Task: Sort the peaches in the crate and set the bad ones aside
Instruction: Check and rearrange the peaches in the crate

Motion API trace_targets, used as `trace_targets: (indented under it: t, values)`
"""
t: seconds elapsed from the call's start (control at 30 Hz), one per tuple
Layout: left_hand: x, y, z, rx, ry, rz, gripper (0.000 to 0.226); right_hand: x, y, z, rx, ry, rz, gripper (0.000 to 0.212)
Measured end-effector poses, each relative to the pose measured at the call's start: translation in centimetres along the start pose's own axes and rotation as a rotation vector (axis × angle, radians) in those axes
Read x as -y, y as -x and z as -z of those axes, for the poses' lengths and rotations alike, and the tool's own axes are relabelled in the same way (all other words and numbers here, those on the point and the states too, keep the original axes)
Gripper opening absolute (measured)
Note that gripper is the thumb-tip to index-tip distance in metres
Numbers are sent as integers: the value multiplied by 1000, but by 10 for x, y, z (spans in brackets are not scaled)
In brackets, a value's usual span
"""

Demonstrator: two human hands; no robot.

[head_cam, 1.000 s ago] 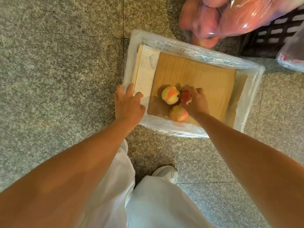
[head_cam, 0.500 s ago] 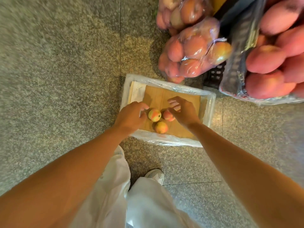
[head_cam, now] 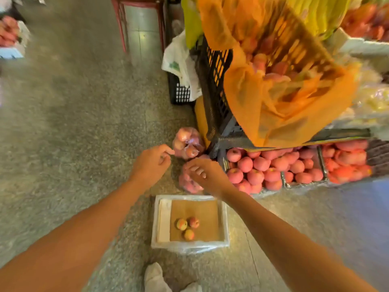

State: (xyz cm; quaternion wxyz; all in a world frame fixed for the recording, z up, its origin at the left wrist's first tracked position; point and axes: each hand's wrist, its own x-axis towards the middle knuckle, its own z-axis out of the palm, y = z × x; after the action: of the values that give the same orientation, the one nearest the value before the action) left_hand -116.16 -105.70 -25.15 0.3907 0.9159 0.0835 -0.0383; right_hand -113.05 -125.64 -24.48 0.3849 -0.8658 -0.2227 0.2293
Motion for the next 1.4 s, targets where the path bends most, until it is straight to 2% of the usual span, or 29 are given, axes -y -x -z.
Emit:
trace_targets:
  t: [0.2, 0.33, 0.5, 0.67, 0.8, 0.93, 1.1, 1.3, 1.4]
  values:
    - [-114, -37, 86, -190, 15, -202, 15, 100, 13, 127, -211, -46, 218, 15]
    - [-181, -69, 104, -189, 34, -307, 16, 119, 4, 203, -269, -19, 248, 11]
    - [-239, -115, 90, -170, -27, -312, 16, 82, -28, 285, -369, 98, 196, 11]
    - [-282, -180, 57, -119, -64, -194, 18, 24, -68, 361, -283, 250, 116, 25]
    - [-308, -217, 34, -135, -81, -125, 18, -14, -100, 410, -196, 294, 85, 23]
    - [-317, -249, 24, -93, -129, -44, 20, -31, -131, 439, -131, 308, 81, 23]
    - [-308, -303, 18, -39, -173, -1, 17, -44, -171, 456, -142, 351, 75, 33]
    - [-289, -365, 10, 87, -351, -45, 24, -59, -213, 445, -168, 411, 5, 37]
    - [-279, -402, 17, 121, -472, -166, 27, -59, -238, 438, -206, 453, -41, 36]
